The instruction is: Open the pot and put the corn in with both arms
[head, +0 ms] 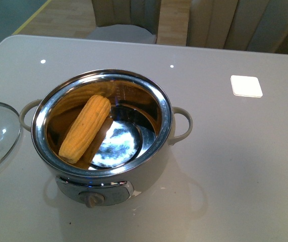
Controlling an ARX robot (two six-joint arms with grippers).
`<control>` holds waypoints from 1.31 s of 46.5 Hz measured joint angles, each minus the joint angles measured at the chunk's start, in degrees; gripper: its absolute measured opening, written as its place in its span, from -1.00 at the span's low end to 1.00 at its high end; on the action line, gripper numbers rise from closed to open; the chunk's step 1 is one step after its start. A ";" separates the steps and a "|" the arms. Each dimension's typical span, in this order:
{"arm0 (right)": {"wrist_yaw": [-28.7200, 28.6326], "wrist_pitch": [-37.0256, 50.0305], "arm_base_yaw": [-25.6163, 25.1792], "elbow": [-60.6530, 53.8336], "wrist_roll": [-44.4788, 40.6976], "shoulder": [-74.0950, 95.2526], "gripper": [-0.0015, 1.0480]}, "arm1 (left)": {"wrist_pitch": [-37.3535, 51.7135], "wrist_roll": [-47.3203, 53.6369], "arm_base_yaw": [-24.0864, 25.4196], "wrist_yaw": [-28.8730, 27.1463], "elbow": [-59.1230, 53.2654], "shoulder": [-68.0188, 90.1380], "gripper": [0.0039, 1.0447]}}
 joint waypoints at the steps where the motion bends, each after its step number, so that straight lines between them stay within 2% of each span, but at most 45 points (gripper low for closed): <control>1: 1.38 0.04 0.59 -0.76 -0.66 -1.75 0.81 | 0.00 0.00 0.00 0.00 0.00 0.00 0.87; 4: 4.33 10.91 1.90 -7.06 -6.08 -8.81 0.63 | 0.00 0.00 0.00 0.04 0.00 0.00 0.87; 5: 5.62 15.43 2.60 -10.21 -10.23 -12.87 0.53 | 0.00 0.00 0.00 0.00 0.00 0.00 0.87; 7: 4.24 19.52 2.25 -14.29 -14.93 -19.21 0.36 | 0.00 0.00 0.00 -0.02 0.00 0.00 0.87; 12: -1.55 20.94 -3.28 -19.56 -21.64 -26.80 -0.10 | 0.00 0.00 0.00 0.00 0.00 -0.02 0.87; 24: -10.32 21.33 -12.33 -24.87 -24.24 -31.32 -0.96 | 0.00 0.00 0.00 -0.02 0.00 -0.02 0.87; 27: -13.40 21.33 -14.49 -25.70 -24.28 -32.06 -0.96 | 0.00 0.00 0.00 0.00 0.00 -0.02 0.87; 30: -19.19 21.35 -19.89 -26.69 -24.33 -33.03 -0.96 | 0.00 0.00 0.00 0.07 0.00 -0.02 0.87; 33: -19.37 21.38 -21.99 -27.32 -24.30 -33.59 -0.96 | 0.00 0.00 0.00 -0.02 0.00 -0.02 0.87; 61: -20.02 22.36 -22.62 -31.41 -24.33 -38.32 -0.96 | 0.00 0.00 0.00 0.00 0.00 -0.02 0.87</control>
